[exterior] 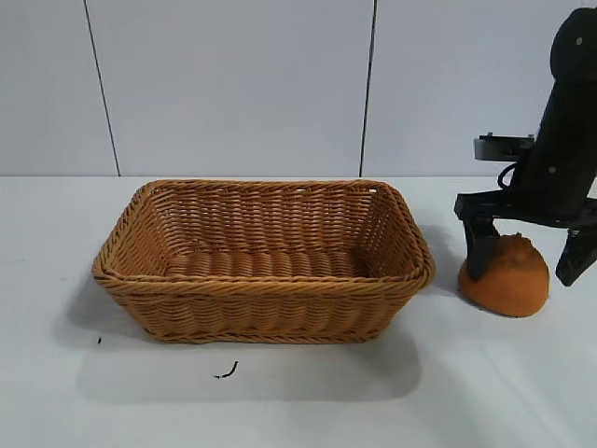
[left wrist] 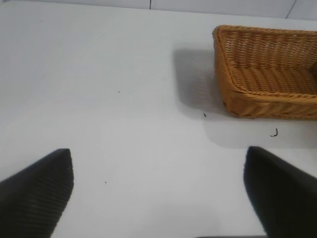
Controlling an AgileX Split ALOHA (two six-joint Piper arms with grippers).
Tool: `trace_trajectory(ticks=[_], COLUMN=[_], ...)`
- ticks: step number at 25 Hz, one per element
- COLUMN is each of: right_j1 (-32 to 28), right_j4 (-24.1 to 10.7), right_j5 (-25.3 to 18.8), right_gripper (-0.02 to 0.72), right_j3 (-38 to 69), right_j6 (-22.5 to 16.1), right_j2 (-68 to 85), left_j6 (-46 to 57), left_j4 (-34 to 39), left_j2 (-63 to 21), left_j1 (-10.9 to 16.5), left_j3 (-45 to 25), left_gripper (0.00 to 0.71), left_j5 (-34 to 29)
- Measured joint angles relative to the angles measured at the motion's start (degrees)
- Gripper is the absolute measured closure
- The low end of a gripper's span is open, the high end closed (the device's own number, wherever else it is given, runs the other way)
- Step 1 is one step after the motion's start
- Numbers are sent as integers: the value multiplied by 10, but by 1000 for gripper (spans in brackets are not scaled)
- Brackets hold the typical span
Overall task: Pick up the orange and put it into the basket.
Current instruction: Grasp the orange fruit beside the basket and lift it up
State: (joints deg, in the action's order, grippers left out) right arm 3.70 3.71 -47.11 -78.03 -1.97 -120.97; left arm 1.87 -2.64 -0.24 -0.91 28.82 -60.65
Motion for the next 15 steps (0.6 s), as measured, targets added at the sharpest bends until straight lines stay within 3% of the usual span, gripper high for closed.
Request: trace_trajectory(ticks=[2, 4, 9, 11, 15], right_j1=[0, 0, 0, 0, 0], right_j4=[2, 4, 11, 14, 16], right_j5=[1, 1, 2, 1, -3], right_gripper=[9, 69, 474, 559, 577], right_j3=[0, 0, -2, -2, -4], right_j6=[0, 0, 1, 4, 12], right_j2=[-4, -7, -7, -6, -3], left_j6=[0, 0, 0, 0, 0], left_j4=[0, 0, 0, 0, 0], left_j2=[0, 0, 0, 0, 0], left_j1=[0, 0, 0, 0, 0], left_j3=[0, 0, 0, 0, 0], left_gripper=[38, 38, 38, 38, 38], left_j5=[0, 0, 0, 0, 0])
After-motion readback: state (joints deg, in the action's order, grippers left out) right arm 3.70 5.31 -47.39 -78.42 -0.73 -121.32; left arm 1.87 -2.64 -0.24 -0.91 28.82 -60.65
